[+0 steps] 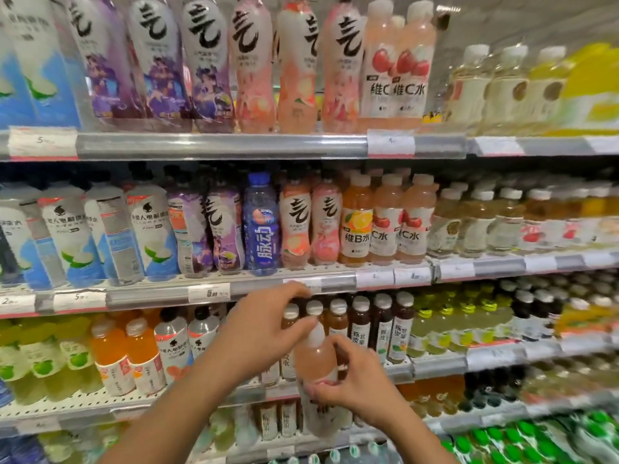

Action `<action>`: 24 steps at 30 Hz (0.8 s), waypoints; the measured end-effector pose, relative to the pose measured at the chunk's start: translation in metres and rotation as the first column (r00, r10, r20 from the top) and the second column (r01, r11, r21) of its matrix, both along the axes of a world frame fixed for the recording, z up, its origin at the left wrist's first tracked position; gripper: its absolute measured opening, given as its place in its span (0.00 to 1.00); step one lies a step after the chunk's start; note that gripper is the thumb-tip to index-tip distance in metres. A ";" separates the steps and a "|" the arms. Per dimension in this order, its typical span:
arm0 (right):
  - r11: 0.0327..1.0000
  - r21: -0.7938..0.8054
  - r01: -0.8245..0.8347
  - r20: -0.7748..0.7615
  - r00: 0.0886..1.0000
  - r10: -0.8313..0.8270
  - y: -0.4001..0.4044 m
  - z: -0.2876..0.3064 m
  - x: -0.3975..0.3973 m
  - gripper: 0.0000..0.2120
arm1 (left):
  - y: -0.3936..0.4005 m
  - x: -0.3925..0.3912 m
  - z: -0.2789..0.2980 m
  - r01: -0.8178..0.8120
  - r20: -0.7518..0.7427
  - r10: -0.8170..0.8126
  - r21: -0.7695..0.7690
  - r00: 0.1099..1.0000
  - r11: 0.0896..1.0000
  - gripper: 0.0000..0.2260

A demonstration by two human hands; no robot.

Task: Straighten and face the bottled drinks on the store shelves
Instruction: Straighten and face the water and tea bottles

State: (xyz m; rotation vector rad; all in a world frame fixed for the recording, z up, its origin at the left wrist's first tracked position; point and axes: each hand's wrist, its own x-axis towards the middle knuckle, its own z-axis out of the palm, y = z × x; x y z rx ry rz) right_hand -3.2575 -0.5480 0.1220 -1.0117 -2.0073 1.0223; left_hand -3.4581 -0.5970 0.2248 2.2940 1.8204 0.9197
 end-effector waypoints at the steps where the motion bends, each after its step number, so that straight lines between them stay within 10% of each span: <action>1: 1.000 0.017 0.019 -0.002 1.000 -0.019 0.004 0.008 0.008 0.21 | 0.005 0.005 0.015 0.009 -0.043 -0.006 0.078 0.999 0.997 0.20; 7: 0.980 0.172 0.104 -0.038 0.994 -0.098 0.026 0.068 0.050 0.19 | 0.056 0.033 0.089 0.032 -0.292 0.086 0.376 0.953 0.926 0.25; 24: 0.838 0.440 0.323 -0.234 0.942 -0.240 0.102 0.239 0.132 0.24 | 0.133 0.077 0.128 -0.149 -0.459 0.385 0.469 0.800 0.870 0.34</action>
